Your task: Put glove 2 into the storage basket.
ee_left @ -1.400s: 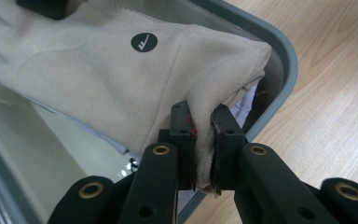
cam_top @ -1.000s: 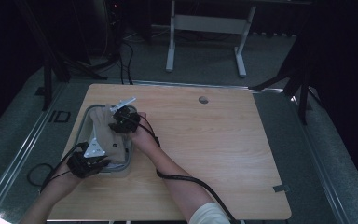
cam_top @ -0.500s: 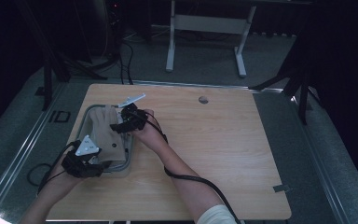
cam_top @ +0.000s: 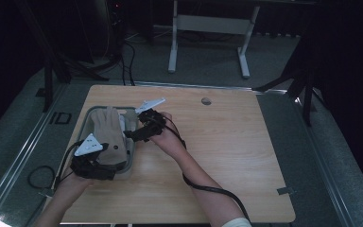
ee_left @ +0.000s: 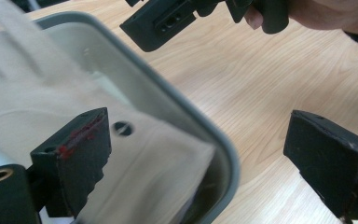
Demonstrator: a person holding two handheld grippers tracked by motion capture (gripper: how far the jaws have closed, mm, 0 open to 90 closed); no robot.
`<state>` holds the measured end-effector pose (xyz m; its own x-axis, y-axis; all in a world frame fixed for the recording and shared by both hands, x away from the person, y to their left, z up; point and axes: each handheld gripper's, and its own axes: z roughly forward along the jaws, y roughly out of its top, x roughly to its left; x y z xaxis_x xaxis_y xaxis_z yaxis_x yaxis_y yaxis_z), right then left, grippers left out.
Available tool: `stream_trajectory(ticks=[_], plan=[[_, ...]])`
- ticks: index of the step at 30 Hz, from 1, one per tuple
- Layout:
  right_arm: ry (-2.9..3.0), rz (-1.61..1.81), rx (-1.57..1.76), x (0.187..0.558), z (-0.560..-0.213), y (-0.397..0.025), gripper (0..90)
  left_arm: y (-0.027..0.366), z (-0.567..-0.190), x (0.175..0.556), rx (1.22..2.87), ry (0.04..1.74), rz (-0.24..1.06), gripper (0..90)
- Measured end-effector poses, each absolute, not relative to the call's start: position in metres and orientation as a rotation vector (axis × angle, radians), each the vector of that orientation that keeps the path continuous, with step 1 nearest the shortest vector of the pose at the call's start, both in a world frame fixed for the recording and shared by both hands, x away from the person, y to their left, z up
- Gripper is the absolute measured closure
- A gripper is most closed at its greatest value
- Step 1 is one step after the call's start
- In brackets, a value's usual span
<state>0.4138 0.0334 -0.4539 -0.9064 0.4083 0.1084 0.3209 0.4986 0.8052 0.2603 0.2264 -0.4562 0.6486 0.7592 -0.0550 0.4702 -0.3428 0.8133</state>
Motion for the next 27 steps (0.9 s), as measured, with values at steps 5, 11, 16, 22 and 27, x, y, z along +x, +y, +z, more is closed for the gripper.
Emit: stream_trajectory(ticks=[5, 11, 16, 22, 27], plan=[[2.617, 1.358, 0.650, 0.410, -0.456, 0.011, 14.9, 0.205, -0.460, 0.262, 2.026, 0.902, 0.398, 7.6], [2.618, 1.335, 0.657, 0.403, -0.463, -0.014, 15.2, 0.184, -0.461, 0.263, 2.032, 0.811, 0.363, 7.7], [2.612, 1.313, 0.664, 0.398, -0.469, -0.032, 15.2, 0.167, -0.462, 0.263, 2.033, 0.764, 0.353, 7.7], [2.609, 1.307, 0.686, 0.393, -0.478, -0.050, 15.2, 0.150, -0.468, 0.264, 2.044, 0.721, 0.310, 7.7], [2.611, 1.281, 0.686, 0.389, -0.486, -0.062, 15.1, 0.137, -0.476, 0.264, 2.072, 0.684, 0.295, 7.7]])
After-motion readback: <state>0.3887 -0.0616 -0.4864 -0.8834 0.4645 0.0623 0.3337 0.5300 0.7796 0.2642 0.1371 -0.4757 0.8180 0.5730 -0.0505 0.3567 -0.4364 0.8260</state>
